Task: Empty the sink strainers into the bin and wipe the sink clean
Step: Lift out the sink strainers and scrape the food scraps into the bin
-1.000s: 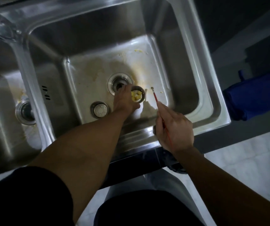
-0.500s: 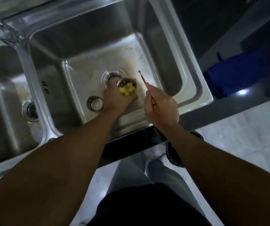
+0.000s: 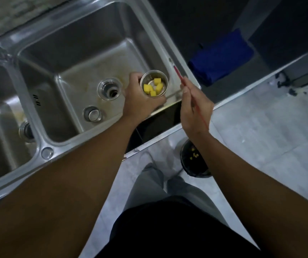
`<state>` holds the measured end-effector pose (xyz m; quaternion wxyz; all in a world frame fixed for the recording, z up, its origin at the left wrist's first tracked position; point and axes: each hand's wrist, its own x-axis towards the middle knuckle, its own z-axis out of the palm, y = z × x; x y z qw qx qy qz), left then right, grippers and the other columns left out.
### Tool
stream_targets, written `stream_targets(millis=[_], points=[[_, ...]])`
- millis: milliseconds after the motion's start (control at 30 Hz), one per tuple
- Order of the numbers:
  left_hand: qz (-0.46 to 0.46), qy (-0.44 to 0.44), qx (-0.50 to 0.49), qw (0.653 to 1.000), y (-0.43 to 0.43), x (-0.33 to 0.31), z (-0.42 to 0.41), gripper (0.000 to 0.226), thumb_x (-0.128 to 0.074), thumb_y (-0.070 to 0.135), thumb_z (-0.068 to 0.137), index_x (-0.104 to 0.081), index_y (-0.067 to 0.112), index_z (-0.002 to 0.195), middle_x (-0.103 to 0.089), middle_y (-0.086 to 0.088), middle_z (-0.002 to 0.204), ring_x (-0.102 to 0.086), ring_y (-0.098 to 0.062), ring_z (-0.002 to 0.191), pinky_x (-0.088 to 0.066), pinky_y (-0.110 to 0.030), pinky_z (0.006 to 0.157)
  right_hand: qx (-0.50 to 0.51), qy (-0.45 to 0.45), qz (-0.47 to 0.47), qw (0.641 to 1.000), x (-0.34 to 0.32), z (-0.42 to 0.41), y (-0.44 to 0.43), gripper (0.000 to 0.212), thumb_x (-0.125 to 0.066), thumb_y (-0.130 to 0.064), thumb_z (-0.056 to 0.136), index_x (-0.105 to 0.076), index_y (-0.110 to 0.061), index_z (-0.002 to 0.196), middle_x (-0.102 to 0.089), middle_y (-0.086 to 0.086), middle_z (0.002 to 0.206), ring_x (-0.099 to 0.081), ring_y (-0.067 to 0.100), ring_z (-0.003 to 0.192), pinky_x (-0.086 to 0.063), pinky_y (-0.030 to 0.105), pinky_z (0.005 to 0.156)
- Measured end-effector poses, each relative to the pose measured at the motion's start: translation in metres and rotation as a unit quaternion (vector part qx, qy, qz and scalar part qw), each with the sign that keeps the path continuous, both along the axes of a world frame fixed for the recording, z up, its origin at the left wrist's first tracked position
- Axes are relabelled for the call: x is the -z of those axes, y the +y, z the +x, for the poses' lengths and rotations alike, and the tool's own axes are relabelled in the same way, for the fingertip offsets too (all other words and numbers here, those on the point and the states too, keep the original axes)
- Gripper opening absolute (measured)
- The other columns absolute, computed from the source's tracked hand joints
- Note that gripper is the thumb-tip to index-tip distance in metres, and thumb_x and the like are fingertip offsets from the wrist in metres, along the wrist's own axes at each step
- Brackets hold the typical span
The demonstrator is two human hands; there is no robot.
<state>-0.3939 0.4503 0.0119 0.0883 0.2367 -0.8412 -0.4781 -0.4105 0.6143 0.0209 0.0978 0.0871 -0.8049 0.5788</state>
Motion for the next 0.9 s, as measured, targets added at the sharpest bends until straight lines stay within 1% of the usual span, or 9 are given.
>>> stream_targets(millis=[33,167,333,400,500,633,733,833,900], points=[[0.000,0.008,0.010,1.000,0.011,-0.003,-0.001,0.076,-0.088,0.043,0.050,-0.045,0.034,0.112,-0.059,0.016,0.105,-0.061,-0.004,0.099,-0.049,-0.014,0.074,0.021,0.008,-0.005,1.000,-0.002,0.002,0.012,0.031,-0.052,-0.009,0.102,-0.065,0.003,0.127,-0.073,0.001,0.107,-0.070,0.004,0.092,-0.055,0.018,0.082],[-0.010,0.042,0.074,0.996,0.058,-0.008,-0.008,0.074,-0.087,0.038,0.057,-0.047,0.034,0.118,-0.062,0.008,0.116,-0.060,-0.016,0.110,-0.055,-0.032,0.088,0.104,0.046,0.001,0.994,-0.001,0.017,0.068,0.029,-0.051,-0.004,0.102,-0.065,0.003,0.127,-0.074,0.011,0.112,-0.070,0.015,0.101,-0.056,0.027,0.089],[-0.001,0.065,0.183,0.981,0.122,0.002,-0.009,0.079,-0.091,0.035,0.054,-0.054,0.017,0.123,-0.061,0.006,0.116,-0.059,-0.001,0.103,-0.051,-0.013,0.084,0.187,0.019,0.063,0.980,0.027,0.051,0.137,0.028,-0.051,-0.009,0.104,-0.067,-0.001,0.126,-0.073,0.010,0.116,-0.069,0.017,0.109,-0.055,0.033,0.099],[-0.004,0.042,0.220,0.975,0.146,0.013,-0.005,0.080,-0.090,0.038,0.053,-0.055,0.019,0.121,-0.061,0.007,0.115,-0.059,-0.001,0.104,-0.054,-0.021,0.088,0.218,-0.026,0.088,0.972,0.042,0.063,0.158,0.028,-0.050,-0.013,0.104,-0.067,-0.005,0.125,-0.073,0.007,0.116,-0.068,0.013,0.108,-0.053,0.027,0.100],[-0.083,0.026,0.248,0.965,0.174,0.036,-0.002,0.078,-0.089,0.045,0.052,-0.056,0.022,0.119,-0.061,0.008,0.115,-0.057,-0.010,0.106,-0.050,-0.047,0.093,0.234,-0.096,0.115,0.961,0.067,0.077,0.183,0.031,-0.048,-0.022,0.104,-0.066,-0.012,0.127,-0.071,0.002,0.120,-0.064,0.002,0.109,-0.045,0.011,0.100],[-0.169,0.035,0.308,0.936,0.202,0.069,-0.015,0.081,-0.081,0.055,0.053,-0.052,0.027,0.123,-0.055,0.013,0.120,-0.043,-0.001,0.109,-0.025,-0.027,0.090,0.251,-0.193,0.124,0.941,0.101,0.094,0.207,0.040,-0.043,-0.041,0.102,-0.062,-0.024,0.133,-0.065,-0.009,0.133,-0.051,-0.017,0.116,-0.030,-0.004,0.100],[-0.151,0.008,0.336,0.930,0.223,0.096,-0.018,0.081,-0.084,0.052,0.053,-0.053,0.027,0.124,-0.057,0.013,0.120,-0.047,-0.002,0.112,-0.024,-0.022,0.089,0.277,-0.220,0.085,0.932,0.115,0.105,0.222,0.033,-0.047,-0.038,0.103,-0.060,-0.030,0.133,-0.065,-0.016,0.129,-0.056,-0.012,0.116,-0.039,0.010,0.104],[-0.140,-0.027,0.360,0.922,0.239,0.129,-0.013,0.080,-0.087,0.044,0.057,-0.055,0.022,0.127,-0.060,0.007,0.122,-0.054,-0.014,0.116,-0.035,-0.034,0.097,0.310,-0.203,0.075,0.926,0.125,0.115,0.237,0.028,-0.051,-0.033,0.104,-0.062,-0.029,0.130,-0.064,-0.021,0.123,-0.064,0.004,0.116,-0.050,0.024,0.103],[-0.137,-0.051,0.391,0.909,0.245,0.151,-0.008,0.082,-0.088,0.042,0.060,-0.053,0.021,0.131,-0.061,0.004,0.126,-0.054,-0.016,0.118,-0.037,-0.037,0.100,0.327,-0.195,0.074,0.922,0.131,0.122,0.247,0.026,-0.054,-0.029,0.104,-0.067,-0.022,0.126,-0.066,-0.014,0.124,-0.067,0.009,0.114,-0.054,0.029,0.102]])
